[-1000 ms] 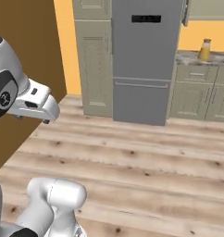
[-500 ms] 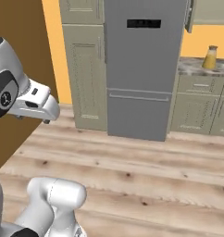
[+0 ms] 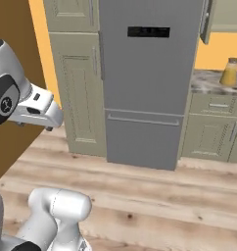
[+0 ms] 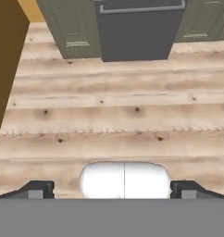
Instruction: There is a tray on the dining counter. Grab the cup, mug, and pitcher and place them on the tray. The pitcher may be placed next to the tray if it cannot fit the tray.
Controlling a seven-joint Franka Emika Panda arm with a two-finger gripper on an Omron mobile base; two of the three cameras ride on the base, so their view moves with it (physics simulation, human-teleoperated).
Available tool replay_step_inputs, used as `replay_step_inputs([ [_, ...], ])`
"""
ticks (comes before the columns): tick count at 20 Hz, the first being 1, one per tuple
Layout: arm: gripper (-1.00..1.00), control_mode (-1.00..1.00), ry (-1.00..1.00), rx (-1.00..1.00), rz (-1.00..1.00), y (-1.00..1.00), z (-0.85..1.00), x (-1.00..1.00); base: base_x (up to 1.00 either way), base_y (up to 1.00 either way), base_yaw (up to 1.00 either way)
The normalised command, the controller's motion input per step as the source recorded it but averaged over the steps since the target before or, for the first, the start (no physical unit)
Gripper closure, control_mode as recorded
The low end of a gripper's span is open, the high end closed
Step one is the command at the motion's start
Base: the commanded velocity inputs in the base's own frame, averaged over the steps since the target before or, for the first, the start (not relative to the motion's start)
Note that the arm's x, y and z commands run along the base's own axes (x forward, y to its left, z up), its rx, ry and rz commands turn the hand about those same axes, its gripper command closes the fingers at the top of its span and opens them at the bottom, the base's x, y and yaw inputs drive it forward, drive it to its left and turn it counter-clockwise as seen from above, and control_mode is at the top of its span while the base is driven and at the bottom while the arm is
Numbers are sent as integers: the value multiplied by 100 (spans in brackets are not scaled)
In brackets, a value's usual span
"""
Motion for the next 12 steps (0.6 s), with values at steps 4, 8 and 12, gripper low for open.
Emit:
replay_step_inputs([
  [4,-100,100,0,0,0,0,0,0,100,0,0],
  [8,-100,100,0,0,0,0,0,0,100,0,0],
  [12,-100,100,0,0,0,0,0,0,100,0,0],
])
